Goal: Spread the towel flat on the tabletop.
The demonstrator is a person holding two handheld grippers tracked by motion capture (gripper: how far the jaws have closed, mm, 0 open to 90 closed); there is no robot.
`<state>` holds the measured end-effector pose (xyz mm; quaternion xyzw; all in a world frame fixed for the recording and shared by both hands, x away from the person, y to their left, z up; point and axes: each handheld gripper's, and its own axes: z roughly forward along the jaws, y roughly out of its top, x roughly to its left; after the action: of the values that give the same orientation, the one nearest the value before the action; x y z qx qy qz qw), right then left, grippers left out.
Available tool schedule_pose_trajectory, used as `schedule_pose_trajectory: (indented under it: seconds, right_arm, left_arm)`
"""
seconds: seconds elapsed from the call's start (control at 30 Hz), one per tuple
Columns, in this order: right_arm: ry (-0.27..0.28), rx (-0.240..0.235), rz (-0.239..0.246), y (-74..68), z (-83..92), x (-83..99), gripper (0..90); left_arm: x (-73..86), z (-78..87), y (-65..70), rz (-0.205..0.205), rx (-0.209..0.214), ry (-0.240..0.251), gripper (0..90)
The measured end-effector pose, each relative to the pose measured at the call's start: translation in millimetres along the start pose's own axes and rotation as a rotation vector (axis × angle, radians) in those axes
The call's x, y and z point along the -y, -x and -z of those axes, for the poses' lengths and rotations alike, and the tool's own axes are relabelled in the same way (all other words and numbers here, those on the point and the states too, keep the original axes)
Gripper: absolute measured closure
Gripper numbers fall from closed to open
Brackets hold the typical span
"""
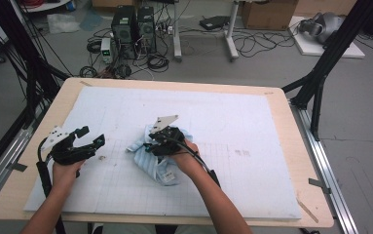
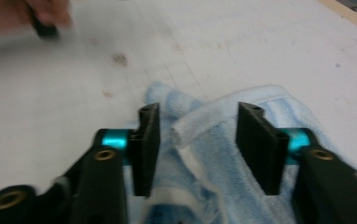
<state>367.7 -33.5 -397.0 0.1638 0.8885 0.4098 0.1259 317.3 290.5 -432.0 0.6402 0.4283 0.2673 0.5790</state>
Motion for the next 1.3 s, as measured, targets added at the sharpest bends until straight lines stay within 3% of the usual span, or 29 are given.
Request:
schedule_pose_trajectory:
  seconds: [0.03,0.07,0.13,0.2,0.27,0.37,0.43,0.53,0.6,0.67,0.73,0.83,0.87,0.9,1.03,1.07,1.1,1.13,1.2,1.3]
  right_arm:
    - [0.000,0.000,0.000,0.0,0.0,0.0,68.4]
    - [-0.016,0.013,0.009,0.9,-2.2,-0.5,75.8]
    - [-0.017,0.027,0.013,5.4,-2.5,-1.3,80.9]
    - [0.013,0.043,-0.054,19.4,4.2,-2.3,81.2]
    - [0.026,0.040,-0.073,24.9,6.9,-2.3,81.0]
    - [0.059,-0.008,-0.144,38.0,15.4,-1.7,80.1]
    - [0.057,-0.009,-0.159,41.7,18.3,-1.4,79.9]
    - [0.055,0.055,-0.137,45.5,21.3,-2.4,82.0]
    - [0.070,0.115,-0.151,54.0,23.4,0.3,82.1]
    - [0.079,0.183,-0.212,73.5,26.2,11.0,82.1]
    - [0.083,0.199,-0.228,78.9,27.2,14.4,82.1]
    - [0.068,0.266,-0.295,101.1,31.9,25.8,82.0]
    - [0.077,0.327,-0.317,114.0,37.3,26.6,82.0]
    - [0.077,0.327,-0.317,114.0,37.3,26.6,82.0]
    - [0.089,0.446,-0.348,136.6,47.6,23.1,82.0]
    - [0.097,0.496,-0.379,146.4,52.0,23.4,81.7]
    - [0.097,0.496,-0.379,146.4,52.0,23.4,81.7]
    - [0.086,0.552,-0.430,153.3,53.6,28.5,80.7]
    - [0.074,0.566,-0.453,154.8,53.2,31.3,78.1]
    - [0.053,0.562,-0.500,152.2,52.6,43.3,60.6]
  left_arm:
    - [0.0,0.1,-0.1,0.000,0.000,-0.001,20.7]
    - [-0.2,0.1,0.0,-0.001,0.001,0.001,20.7]
    - [-0.1,-0.1,0.5,0.000,0.001,0.001,20.7]
    - [0.0,-0.7,0.8,-0.002,0.005,-0.001,20.7]
    - [0.1,-1.3,1.0,-0.003,0.005,-0.004,20.7]
    - [0.5,-1.9,0.6,0.001,0.006,-0.004,20.8]
    - [0.8,-2.2,0.5,0.002,0.003,-0.003,20.8]
    - [0.5,-2.1,1.1,-0.001,0.005,-0.001,20.8]
    - [0.1,-1.6,1.2,-0.001,0.007,-0.003,20.8]
    - [0.3,-1.7,1.2,0.000,0.006,-0.003,20.8]
    - [0.7,-2.1,1.2,0.000,0.006,-0.002,20.8]
    - [1.3,-3.0,1.5,-0.005,0.009,-0.010,20.8]
    - [1.5,-3.4,2.0,-0.001,0.010,-0.010,20.8]
    - [1.5,-3.6,2.2,-0.001,0.011,-0.011,20.8]
    - [2.0,-4.0,2.7,0.000,0.015,-0.017,21.1]
    - [2.3,-4.4,2.9,0.001,0.015,-0.017,21.1]
    - [2.3,-4.7,2.8,-0.001,0.018,-0.018,21.1]
    - [2.7,-5.0,3.1,-0.001,0.021,-0.022,21.4]
    - [3.2,-5.7,3.3,0.001,0.025,-0.029,21.5]
    - [4.0,-6.1,3.1,0.002,0.038,-0.037,22.2]
